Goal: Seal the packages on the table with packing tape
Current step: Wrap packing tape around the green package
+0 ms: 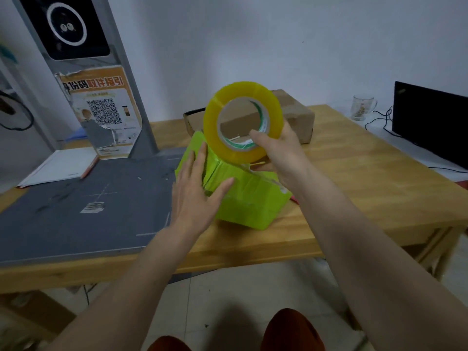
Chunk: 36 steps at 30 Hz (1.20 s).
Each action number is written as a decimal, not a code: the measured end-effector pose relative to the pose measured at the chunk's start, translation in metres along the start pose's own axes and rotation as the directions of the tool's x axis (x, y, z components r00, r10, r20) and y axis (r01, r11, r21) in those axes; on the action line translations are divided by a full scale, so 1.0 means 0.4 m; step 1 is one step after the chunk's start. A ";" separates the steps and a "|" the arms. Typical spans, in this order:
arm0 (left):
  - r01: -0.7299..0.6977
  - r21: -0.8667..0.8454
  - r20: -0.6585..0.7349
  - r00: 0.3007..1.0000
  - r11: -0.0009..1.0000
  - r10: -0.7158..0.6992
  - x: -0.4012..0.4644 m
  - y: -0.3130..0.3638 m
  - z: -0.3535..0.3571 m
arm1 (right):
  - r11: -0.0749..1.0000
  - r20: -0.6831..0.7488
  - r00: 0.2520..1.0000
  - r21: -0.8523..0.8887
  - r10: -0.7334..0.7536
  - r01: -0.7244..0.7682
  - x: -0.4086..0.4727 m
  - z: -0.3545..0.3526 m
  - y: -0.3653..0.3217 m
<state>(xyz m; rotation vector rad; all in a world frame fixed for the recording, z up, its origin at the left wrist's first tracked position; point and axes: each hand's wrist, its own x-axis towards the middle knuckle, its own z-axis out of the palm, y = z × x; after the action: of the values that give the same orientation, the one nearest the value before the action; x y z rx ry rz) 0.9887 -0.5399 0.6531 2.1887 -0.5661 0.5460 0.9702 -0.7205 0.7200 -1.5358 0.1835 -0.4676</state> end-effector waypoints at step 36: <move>-0.196 0.102 0.000 0.980 0.975 0.197 -0.034 0.039 0.064 | 0.966 0.167 0.980 -0.212 -0.112 0.146 0.042 -0.070 0.110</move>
<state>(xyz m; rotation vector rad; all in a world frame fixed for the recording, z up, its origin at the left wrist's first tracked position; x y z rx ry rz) 0.9742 -0.5659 0.6398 2.2371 -0.7700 0.7044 0.9817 -0.7541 0.6785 -1.8049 0.0151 -0.4402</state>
